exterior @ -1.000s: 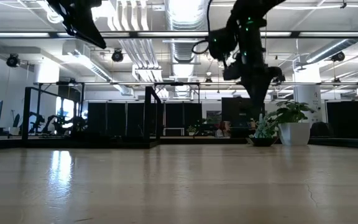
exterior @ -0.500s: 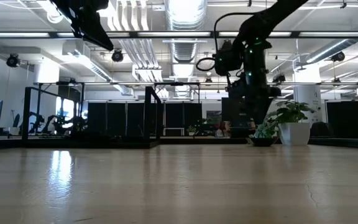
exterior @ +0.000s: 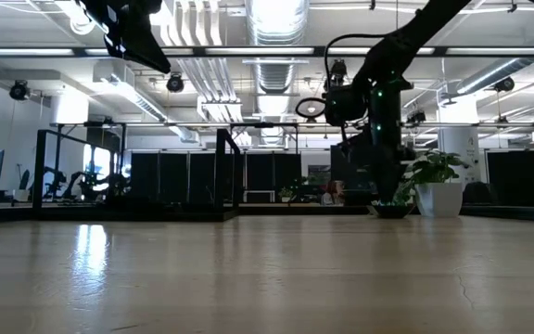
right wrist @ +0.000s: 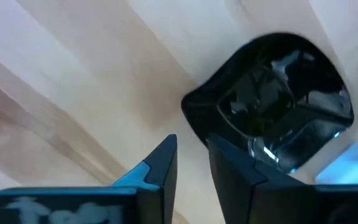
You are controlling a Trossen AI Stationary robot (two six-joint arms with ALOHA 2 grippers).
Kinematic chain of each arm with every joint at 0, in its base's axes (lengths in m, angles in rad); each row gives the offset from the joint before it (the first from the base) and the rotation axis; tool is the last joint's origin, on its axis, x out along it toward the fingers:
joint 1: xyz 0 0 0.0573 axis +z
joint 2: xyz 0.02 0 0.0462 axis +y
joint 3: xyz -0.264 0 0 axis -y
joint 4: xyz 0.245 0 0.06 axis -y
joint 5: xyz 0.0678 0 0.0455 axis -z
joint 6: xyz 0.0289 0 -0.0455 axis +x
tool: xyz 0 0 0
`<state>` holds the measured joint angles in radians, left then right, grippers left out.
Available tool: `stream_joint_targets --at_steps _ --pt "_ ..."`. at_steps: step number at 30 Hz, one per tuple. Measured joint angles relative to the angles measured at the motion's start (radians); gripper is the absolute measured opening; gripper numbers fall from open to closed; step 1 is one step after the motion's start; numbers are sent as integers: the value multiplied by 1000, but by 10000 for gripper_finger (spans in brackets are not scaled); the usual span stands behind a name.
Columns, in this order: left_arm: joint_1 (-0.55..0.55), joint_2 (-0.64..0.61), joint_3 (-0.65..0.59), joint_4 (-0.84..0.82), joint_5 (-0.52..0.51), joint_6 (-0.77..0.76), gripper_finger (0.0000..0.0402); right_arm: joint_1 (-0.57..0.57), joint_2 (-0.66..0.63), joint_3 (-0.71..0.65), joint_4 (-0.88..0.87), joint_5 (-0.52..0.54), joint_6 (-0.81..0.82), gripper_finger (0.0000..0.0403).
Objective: Pick & Place Mini shaped plates
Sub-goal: Stack the black leaf shaped plate on top of the black leaf shaped plates on the shelf
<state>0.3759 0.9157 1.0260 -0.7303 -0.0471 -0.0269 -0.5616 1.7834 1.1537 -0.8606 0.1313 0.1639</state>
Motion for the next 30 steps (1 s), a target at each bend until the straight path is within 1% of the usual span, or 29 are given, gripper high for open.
stream_joint_targets --at_steps 7,10,15,17,20,25,30 --pt "0 0 0 0 0 -12 71 -8 0 -31 18 27 -65 110" --pt "0 0 0 0 0 -15 71 -13 0 -63 65 42 -62 114" --pt "0 0 0 0 -1 -16 71 -28 5 -97 100 58 -71 109" --pt "0 0 0 0 -1 -16 71 -33 5 -105 118 82 -70 105" --pt "0 0 0 0 -3 -16 71 -39 5 -108 126 107 -71 89" --pt "0 0 0 0 -5 -16 71 -42 5 -104 139 108 -99 19" --pt "0 0 0 0 -4 -16 71 -29 5 -51 100 110 -143 8"
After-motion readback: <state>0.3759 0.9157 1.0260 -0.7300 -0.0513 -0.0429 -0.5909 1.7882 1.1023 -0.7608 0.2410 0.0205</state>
